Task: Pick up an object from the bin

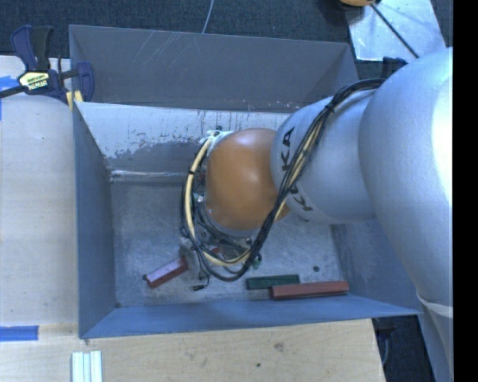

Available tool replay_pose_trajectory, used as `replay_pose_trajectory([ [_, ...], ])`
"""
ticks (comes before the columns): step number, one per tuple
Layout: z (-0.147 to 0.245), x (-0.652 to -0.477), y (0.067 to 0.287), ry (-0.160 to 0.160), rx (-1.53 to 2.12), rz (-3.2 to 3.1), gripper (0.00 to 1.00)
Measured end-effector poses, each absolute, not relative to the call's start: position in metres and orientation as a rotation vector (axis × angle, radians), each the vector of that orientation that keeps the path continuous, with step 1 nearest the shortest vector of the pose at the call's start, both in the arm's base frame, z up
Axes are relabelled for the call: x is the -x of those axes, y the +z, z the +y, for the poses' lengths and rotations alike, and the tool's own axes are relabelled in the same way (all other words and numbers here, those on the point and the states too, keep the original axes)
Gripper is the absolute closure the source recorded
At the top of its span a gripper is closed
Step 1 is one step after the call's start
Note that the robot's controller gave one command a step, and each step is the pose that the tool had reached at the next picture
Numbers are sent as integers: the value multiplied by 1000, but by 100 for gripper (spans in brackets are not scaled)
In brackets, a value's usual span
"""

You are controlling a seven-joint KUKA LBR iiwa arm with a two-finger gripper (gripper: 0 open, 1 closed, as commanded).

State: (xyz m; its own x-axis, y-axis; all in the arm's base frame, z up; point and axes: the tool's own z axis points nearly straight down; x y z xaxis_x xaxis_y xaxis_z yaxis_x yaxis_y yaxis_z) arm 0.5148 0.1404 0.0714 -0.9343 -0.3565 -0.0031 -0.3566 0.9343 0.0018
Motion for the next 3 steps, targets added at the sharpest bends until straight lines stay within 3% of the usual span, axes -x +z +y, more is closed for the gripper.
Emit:
replay_pose_trajectory([
  [1,128,-566,204,1,584,3083,100],
  [2,128,-566,203,1,584,3083,100],
  [3,181,-544,139,2,533,3094,0],
])
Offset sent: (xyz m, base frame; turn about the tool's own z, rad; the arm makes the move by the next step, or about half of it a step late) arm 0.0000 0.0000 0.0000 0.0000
